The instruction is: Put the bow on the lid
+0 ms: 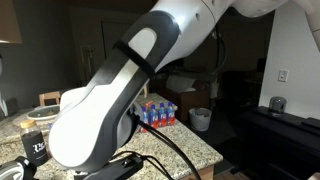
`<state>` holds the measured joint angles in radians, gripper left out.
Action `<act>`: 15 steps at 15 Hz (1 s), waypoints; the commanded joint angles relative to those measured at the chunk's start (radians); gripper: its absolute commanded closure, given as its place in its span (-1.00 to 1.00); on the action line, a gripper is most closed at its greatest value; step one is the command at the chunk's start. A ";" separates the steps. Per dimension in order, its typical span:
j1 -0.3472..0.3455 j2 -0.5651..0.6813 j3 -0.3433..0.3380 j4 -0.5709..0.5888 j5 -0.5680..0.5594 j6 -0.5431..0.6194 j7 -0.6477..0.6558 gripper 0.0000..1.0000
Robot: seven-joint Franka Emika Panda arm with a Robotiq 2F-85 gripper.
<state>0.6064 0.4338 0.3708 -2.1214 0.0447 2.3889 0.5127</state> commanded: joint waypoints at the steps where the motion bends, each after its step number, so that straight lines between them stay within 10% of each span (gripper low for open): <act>1: 0.042 -0.014 -0.022 -0.055 -0.025 0.047 -0.019 -1.00; 15: 0.267 0.129 -0.281 0.017 -0.162 0.320 0.096 -1.00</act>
<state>0.8414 0.5357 0.1242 -2.1237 -0.1104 2.6711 0.5687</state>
